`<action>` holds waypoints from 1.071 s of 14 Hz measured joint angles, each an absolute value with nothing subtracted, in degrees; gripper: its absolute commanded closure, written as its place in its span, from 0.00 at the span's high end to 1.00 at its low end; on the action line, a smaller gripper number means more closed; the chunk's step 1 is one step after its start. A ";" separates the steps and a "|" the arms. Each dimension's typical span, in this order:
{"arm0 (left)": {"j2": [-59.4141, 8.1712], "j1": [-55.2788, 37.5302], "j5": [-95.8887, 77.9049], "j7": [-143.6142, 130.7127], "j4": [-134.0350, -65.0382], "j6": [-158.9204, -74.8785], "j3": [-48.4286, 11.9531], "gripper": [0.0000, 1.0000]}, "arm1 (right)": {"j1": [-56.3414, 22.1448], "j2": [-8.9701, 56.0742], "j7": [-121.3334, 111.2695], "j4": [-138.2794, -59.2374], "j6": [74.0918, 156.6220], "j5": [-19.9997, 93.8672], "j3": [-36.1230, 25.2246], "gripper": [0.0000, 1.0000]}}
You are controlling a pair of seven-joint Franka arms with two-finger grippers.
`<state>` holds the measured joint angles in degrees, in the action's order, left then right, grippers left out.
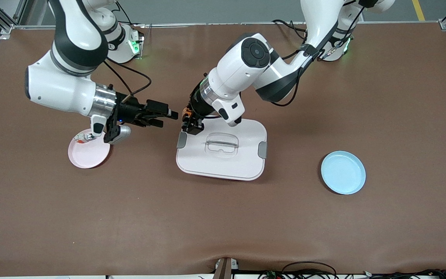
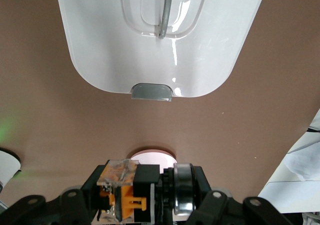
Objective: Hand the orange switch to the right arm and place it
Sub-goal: 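Grasp the switch with the right gripper beside the left gripper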
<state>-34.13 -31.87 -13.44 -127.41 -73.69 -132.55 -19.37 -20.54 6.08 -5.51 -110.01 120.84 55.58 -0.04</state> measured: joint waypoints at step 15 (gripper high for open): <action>-35.00 -31.97 -14.06 -127.41 -72.40 -132.86 -19.40 0.00 | -24.34 5.83 -17.87 -117.29 127.47 69.66 -0.08 1.00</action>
